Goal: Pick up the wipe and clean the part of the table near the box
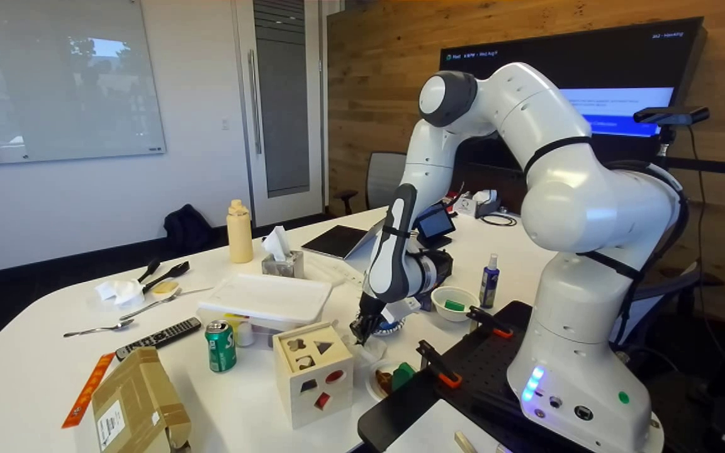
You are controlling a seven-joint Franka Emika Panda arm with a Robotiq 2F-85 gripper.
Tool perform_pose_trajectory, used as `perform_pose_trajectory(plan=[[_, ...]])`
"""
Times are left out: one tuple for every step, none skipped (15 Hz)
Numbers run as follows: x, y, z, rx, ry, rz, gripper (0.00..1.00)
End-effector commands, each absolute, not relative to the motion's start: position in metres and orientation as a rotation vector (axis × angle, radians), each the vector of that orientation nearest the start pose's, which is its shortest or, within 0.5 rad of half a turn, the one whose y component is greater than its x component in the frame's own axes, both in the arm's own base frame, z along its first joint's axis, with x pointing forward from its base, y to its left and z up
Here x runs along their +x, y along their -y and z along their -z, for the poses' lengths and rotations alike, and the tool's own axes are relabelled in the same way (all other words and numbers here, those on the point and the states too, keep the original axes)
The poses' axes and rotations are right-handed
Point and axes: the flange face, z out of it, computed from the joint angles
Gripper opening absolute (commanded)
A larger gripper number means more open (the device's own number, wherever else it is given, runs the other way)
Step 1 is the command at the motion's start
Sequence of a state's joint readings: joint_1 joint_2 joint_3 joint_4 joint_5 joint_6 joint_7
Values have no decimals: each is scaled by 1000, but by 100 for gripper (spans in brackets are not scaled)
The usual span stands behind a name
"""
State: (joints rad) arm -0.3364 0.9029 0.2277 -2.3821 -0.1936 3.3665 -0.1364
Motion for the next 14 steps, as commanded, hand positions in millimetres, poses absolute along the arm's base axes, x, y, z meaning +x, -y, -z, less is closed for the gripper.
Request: perform_pose_trajectory(plan=[[429,-12,19,-2886,267,223,0],[428,-15,20,-2860,282,193,0],[426,-18,21,-2842,290,169,0],[424,-21,22,-2821,297,129,0],[421,-25,21,-2787,309,85,0],[418,-27,22,-2782,299,24,0],[415,-28,21,-2775,280,-32,0],[412,-27,21,-2783,258,-86,0],[411,-26,20,-2795,227,-130,0],[412,-24,18,-2813,194,-155,0],[414,-23,15,-2834,164,-166,0],[415,-22,12,-2863,138,-162,0],[417,-21,11,-2886,131,-150,0],[419,-21,9,-2909,134,-141,0]])
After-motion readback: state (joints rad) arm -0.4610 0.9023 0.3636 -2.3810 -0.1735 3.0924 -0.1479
